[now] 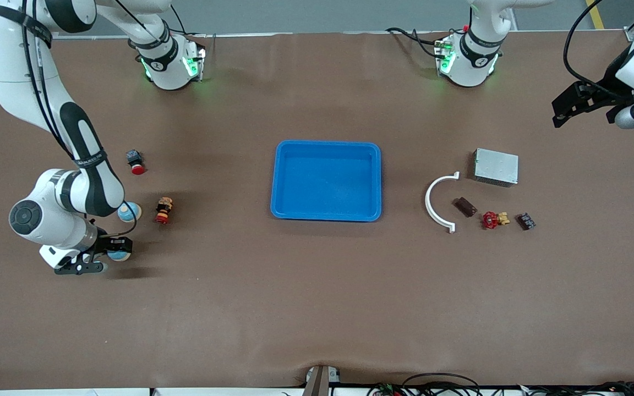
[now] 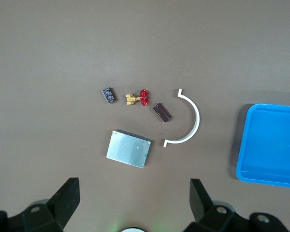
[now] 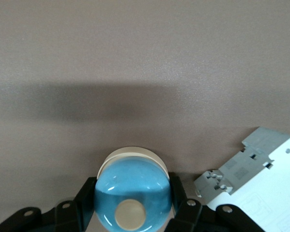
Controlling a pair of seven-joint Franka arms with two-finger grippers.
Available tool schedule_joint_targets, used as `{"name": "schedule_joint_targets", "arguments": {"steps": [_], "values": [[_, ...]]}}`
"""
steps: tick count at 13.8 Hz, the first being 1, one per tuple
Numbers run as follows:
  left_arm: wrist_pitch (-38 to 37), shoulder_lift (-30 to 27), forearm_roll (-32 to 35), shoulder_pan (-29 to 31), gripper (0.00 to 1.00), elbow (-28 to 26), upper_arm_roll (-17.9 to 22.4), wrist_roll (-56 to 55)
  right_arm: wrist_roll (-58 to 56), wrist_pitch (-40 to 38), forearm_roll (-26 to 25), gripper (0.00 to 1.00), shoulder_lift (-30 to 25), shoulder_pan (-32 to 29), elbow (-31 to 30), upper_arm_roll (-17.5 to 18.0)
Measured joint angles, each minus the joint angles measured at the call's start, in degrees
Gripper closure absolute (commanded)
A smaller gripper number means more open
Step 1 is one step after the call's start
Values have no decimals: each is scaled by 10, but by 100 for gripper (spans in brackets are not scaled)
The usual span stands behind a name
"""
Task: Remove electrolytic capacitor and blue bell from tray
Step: 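Lower the bell beside the first bell and open the right gripper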
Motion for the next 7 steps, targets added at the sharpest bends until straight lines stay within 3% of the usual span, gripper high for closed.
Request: {"name": "schedule_joint_targets", "arguments": {"steps": [1, 7], "values": [[0, 0, 0, 0, 0, 0, 0, 0, 0, 0, 0, 0, 0, 0, 0, 0], [0, -3, 0, 0, 0, 0, 0, 0, 0, 0, 7, 0, 0, 0, 0, 2]]}}
